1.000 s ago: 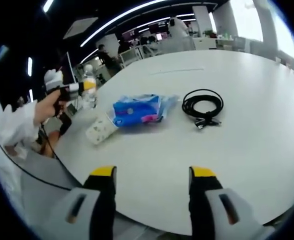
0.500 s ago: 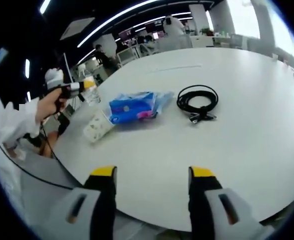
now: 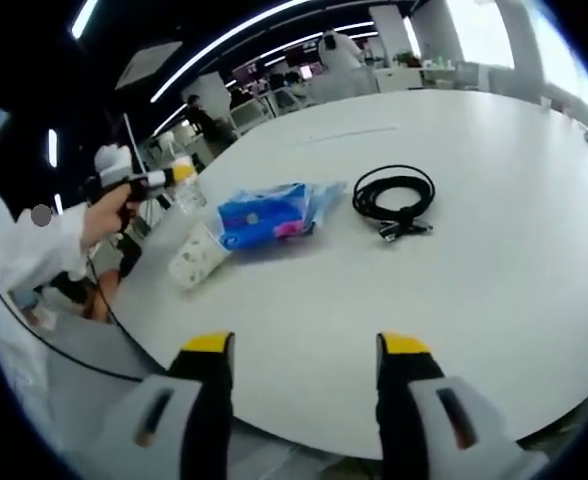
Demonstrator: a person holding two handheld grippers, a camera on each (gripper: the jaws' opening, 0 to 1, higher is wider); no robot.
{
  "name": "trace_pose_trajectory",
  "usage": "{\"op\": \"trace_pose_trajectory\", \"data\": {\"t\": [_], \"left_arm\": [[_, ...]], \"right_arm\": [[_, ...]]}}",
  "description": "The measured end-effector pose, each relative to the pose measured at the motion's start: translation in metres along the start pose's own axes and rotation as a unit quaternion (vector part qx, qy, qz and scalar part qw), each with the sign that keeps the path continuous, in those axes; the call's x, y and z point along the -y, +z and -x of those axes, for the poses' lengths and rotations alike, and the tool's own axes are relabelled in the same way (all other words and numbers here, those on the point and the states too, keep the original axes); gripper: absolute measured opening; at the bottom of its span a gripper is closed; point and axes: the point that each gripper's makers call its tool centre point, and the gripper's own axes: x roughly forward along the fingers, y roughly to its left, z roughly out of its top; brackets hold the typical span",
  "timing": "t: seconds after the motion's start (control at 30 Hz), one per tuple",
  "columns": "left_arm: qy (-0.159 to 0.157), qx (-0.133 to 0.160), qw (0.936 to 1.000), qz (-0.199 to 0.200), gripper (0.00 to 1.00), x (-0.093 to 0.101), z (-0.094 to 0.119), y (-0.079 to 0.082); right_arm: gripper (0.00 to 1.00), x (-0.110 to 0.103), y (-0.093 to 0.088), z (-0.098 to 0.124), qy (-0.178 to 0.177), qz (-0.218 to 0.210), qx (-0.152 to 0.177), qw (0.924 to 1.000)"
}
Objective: Arrange the tabletop items into an orderly group along one side of the table until the central work area is clear of visible clutter.
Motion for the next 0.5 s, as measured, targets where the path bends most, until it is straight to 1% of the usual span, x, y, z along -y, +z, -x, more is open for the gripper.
{"op": "trace_pose_trajectory", "data": {"t": [0.07, 0.17, 0.5], "left_arm": [[-0.001, -0.001, 1.0, -0.004, 0.35, 0.001, -0.003, -0.002], [0.001, -0.007, 0.9998, -0.02, 0.35, 0.002, -0.005, -0.007], [0.005, -0.006, 0.9999, -0.013, 0.35, -0.003, -0.009, -0.011]], "right_arm": [[0.55, 0.001, 0.001, 0.001, -0.001, 0.0, 0.001, 1.0], [0.55, 0.002, 0.0, 0.002, -0.002, -0.002, 0.001, 1.0], [0.54, 0.0, 0.0, 0.003, -0.002, -0.004, -0.001, 1.0]]}}
